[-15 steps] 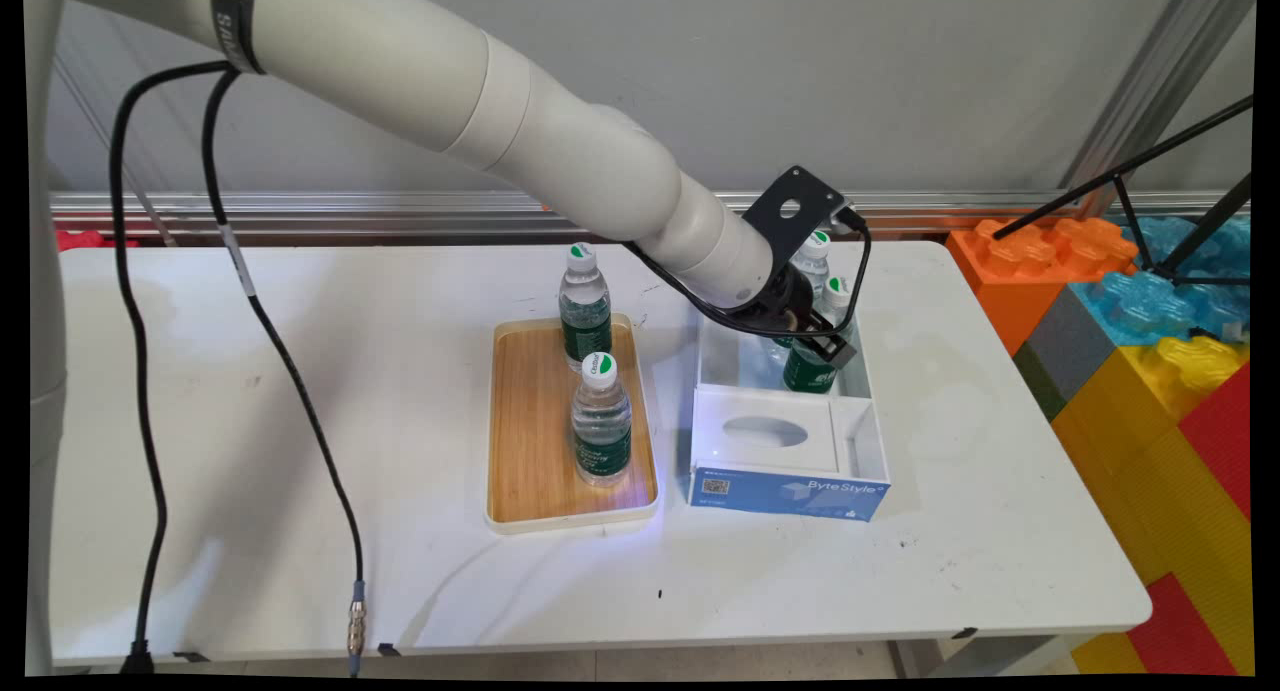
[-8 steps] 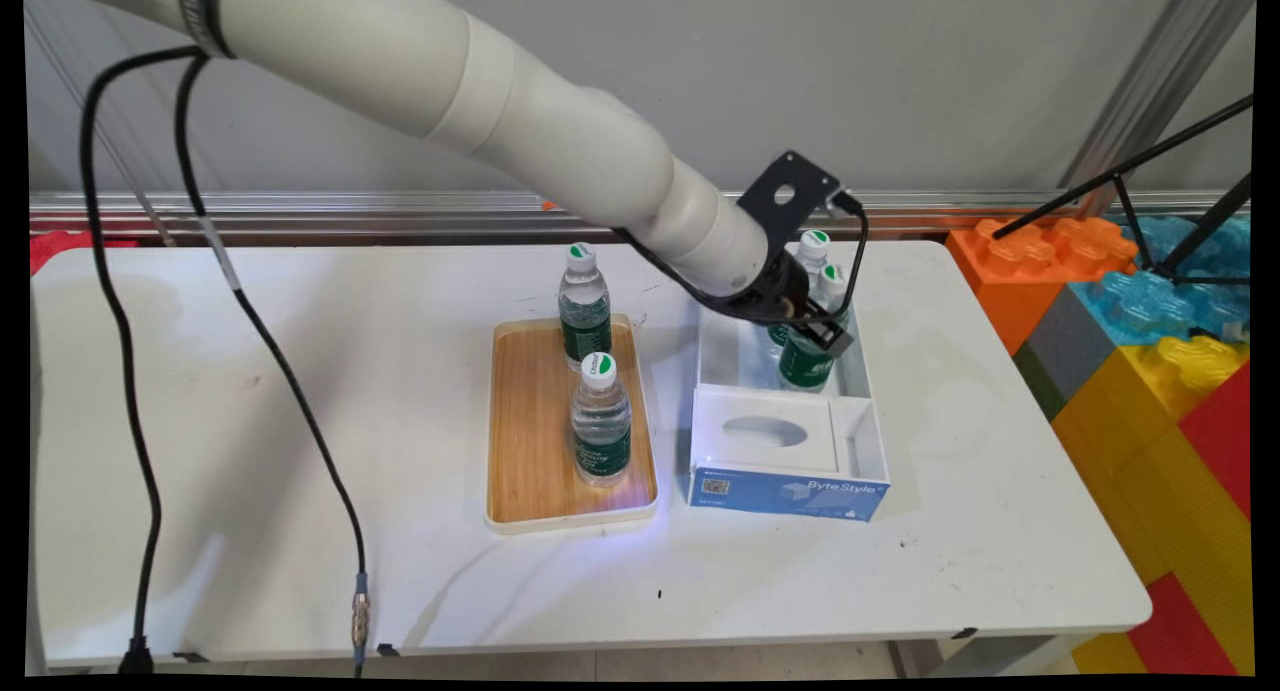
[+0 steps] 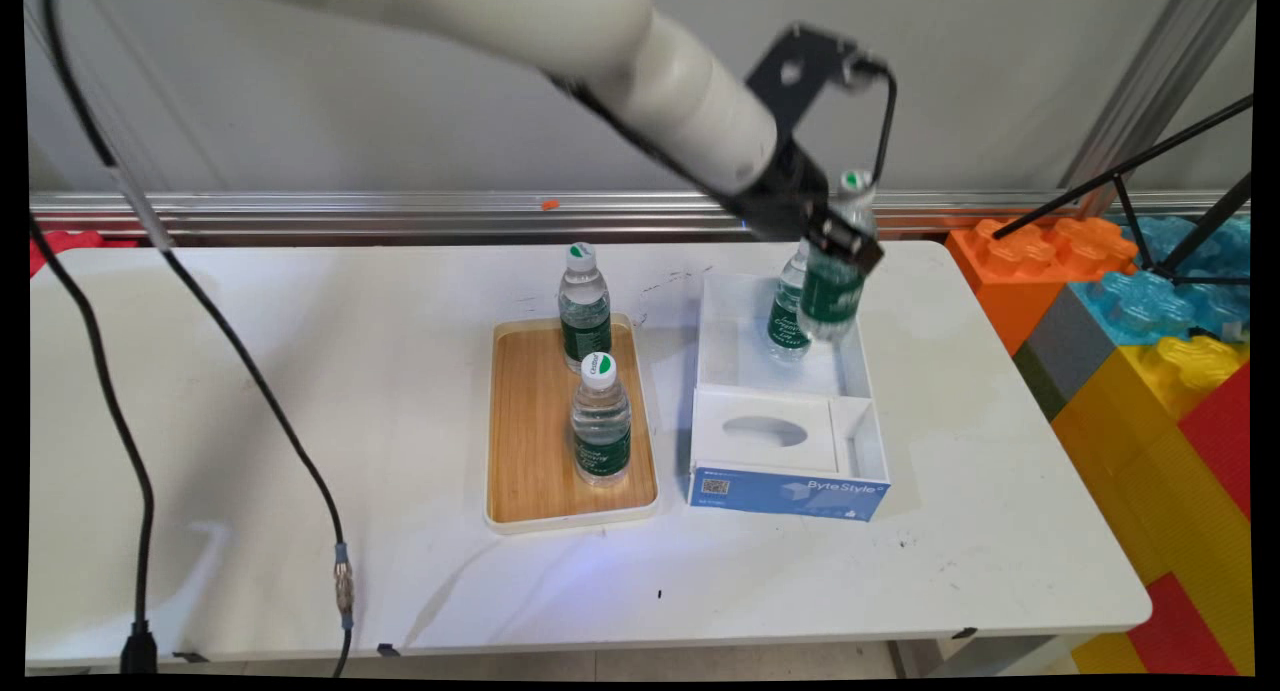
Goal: Place the picked object on the tray
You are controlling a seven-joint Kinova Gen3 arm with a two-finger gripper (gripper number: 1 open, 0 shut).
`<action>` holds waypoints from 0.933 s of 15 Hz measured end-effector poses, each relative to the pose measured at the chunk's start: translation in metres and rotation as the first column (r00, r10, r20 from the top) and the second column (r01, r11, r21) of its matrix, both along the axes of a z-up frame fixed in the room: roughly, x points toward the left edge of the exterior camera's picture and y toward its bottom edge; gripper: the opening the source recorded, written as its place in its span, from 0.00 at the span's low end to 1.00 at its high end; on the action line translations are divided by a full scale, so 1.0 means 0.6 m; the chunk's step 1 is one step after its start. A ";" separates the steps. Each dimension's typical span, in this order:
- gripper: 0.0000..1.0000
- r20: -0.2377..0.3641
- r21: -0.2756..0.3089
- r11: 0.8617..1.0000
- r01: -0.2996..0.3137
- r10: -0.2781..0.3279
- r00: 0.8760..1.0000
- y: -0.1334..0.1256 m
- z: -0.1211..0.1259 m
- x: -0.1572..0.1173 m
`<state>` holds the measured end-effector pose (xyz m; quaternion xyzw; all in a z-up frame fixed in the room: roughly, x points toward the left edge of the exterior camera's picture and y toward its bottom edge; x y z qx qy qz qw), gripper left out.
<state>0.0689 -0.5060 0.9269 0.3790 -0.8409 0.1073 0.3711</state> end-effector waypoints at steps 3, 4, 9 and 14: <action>0.00 -0.001 -0.010 1.000 -0.011 0.011 1.000 0.008 0.083 0.042; 0.00 0.005 -0.007 1.000 -0.012 0.012 1.000 0.013 0.104 0.058; 0.00 0.038 -0.008 1.000 -0.001 0.001 0.999 0.042 0.186 0.148; 0.00 0.080 0.004 0.999 0.044 -0.045 0.996 0.092 0.225 0.288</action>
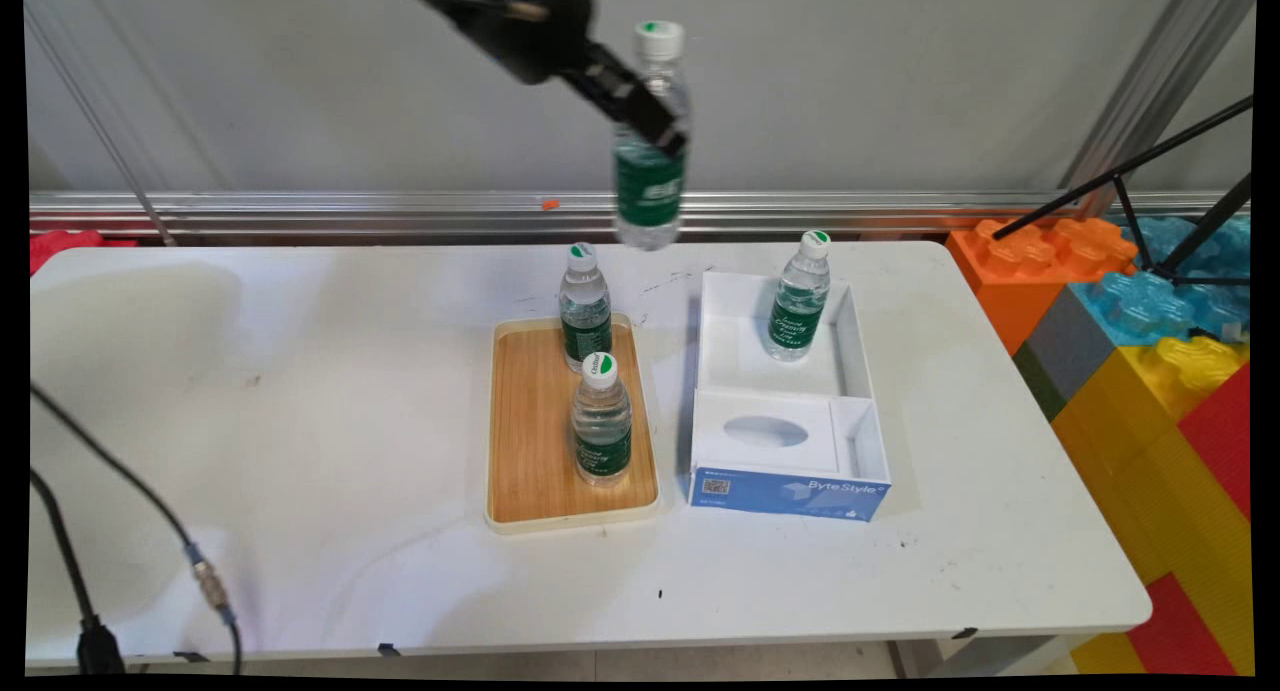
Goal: Place the picked object on the tray
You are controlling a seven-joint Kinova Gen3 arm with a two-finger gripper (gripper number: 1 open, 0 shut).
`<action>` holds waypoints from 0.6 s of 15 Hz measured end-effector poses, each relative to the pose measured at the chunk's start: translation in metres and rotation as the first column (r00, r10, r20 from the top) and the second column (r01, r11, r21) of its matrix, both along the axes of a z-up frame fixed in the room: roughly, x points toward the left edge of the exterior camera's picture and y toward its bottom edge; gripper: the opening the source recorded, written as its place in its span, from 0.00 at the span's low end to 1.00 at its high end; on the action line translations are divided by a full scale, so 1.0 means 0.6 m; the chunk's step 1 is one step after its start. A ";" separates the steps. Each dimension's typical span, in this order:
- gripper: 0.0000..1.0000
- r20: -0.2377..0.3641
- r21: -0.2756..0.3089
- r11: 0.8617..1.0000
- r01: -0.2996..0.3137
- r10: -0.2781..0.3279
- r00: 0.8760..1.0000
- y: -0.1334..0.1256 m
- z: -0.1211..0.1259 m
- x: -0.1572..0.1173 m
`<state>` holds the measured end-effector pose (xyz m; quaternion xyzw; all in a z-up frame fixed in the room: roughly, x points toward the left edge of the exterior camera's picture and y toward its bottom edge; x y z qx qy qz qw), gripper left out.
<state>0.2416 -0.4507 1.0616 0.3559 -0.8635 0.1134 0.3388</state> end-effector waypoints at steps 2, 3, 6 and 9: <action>0.00 -0.001 0.003 1.000 0.023 -0.023 1.000 0.015 -0.003 0.038; 0.00 -0.002 0.003 0.999 0.033 -0.033 0.999 0.020 -0.006 0.052; 0.00 -0.011 0.001 0.997 0.080 -0.080 0.997 0.038 -0.029 0.115; 0.00 -0.015 -0.011 0.990 0.141 -0.142 0.990 0.049 -0.075 0.187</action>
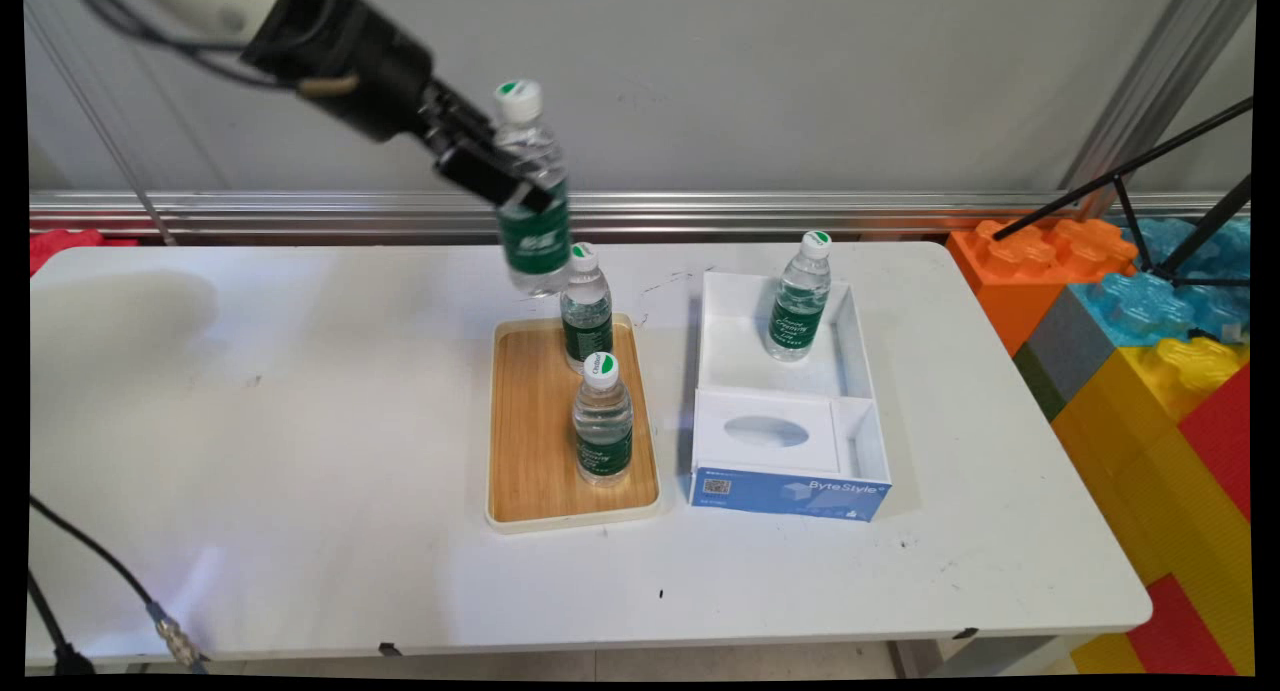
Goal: Place the picked object on the tray
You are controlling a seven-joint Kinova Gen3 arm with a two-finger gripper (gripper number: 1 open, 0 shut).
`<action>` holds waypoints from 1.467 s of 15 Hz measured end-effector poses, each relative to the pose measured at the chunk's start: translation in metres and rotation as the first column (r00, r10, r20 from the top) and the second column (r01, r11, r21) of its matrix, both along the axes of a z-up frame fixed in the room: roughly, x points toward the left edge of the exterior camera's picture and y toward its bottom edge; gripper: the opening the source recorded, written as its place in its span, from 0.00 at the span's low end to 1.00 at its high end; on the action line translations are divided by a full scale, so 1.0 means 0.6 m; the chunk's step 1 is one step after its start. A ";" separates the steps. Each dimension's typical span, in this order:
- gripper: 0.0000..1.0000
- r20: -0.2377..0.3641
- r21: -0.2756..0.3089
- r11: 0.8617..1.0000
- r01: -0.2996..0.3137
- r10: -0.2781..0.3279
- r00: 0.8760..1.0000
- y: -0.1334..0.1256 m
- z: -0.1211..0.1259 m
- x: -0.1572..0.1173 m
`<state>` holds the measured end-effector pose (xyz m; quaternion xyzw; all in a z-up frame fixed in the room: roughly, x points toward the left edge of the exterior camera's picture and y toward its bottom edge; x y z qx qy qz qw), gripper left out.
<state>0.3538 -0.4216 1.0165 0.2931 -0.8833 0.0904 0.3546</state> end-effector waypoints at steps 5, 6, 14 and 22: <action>0.00 0.002 -0.027 0.995 0.097 -0.097 0.995 -0.013 -0.085 0.084; 0.00 0.003 -0.032 0.993 0.116 -0.116 0.993 -0.018 -0.102 0.096; 0.00 0.015 -0.059 0.959 0.277 -0.277 0.961 -0.064 -0.227 0.154; 0.00 -0.009 -0.073 0.941 0.330 -0.332 0.943 -0.106 -0.316 0.160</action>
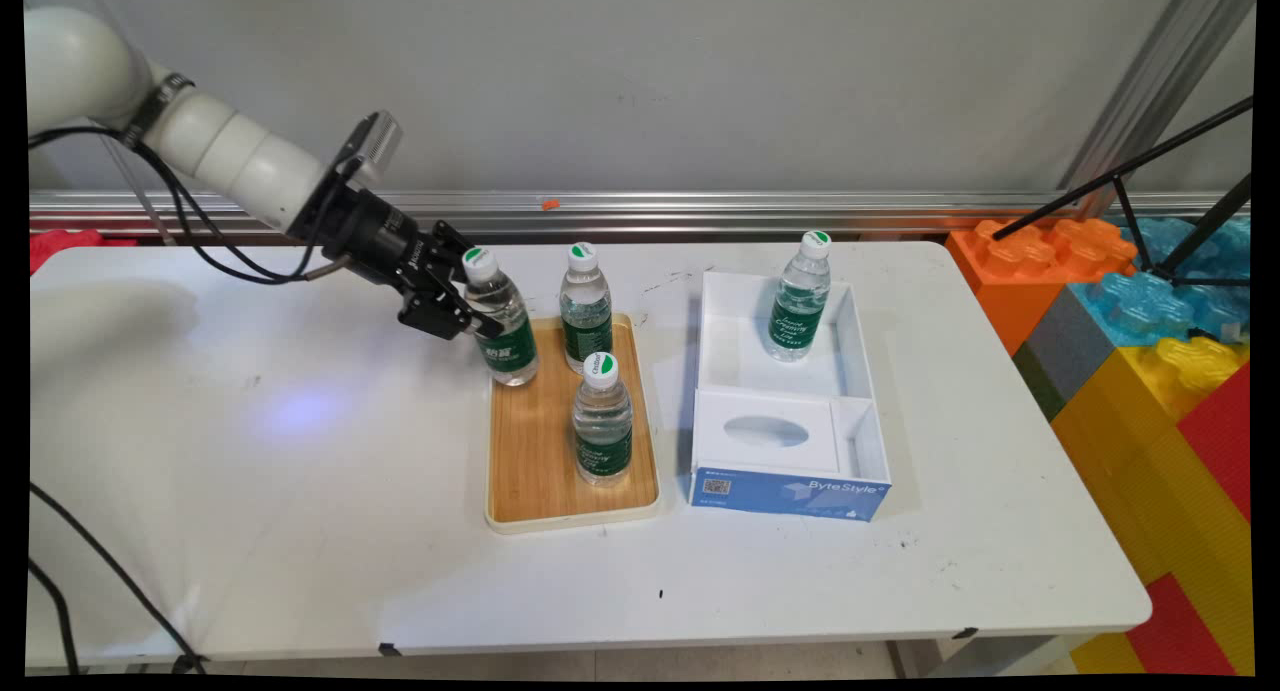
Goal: Place the picked object on the tray
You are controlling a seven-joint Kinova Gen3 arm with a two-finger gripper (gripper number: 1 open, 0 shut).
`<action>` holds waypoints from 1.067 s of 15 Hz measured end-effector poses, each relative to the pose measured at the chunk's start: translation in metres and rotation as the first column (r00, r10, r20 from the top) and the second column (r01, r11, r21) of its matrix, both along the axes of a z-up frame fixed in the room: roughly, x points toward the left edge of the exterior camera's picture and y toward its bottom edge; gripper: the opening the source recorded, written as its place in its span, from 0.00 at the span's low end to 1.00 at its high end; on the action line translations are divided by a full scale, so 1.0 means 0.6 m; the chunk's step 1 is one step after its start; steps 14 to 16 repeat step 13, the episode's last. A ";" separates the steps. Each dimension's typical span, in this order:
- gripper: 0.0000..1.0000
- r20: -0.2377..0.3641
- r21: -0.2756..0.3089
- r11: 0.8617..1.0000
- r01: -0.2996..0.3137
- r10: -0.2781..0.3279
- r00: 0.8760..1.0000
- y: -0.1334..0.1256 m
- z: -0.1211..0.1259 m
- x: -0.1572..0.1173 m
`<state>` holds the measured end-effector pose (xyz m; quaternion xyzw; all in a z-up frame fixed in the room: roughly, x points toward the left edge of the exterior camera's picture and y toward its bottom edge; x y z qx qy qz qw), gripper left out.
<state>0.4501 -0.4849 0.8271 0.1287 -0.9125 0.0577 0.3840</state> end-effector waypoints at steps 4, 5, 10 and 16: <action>0.00 -0.010 0.007 1.000 0.001 -0.001 1.000 -0.013 -0.029 -0.001; 0.00 -0.011 0.010 1.000 0.001 -0.001 1.000 -0.015 -0.035 0.000; 1.00 -0.011 0.024 1.000 0.009 -0.009 1.000 -0.021 -0.054 0.000; 1.00 -0.011 0.030 0.999 0.013 -0.012 1.000 -0.023 -0.063 0.001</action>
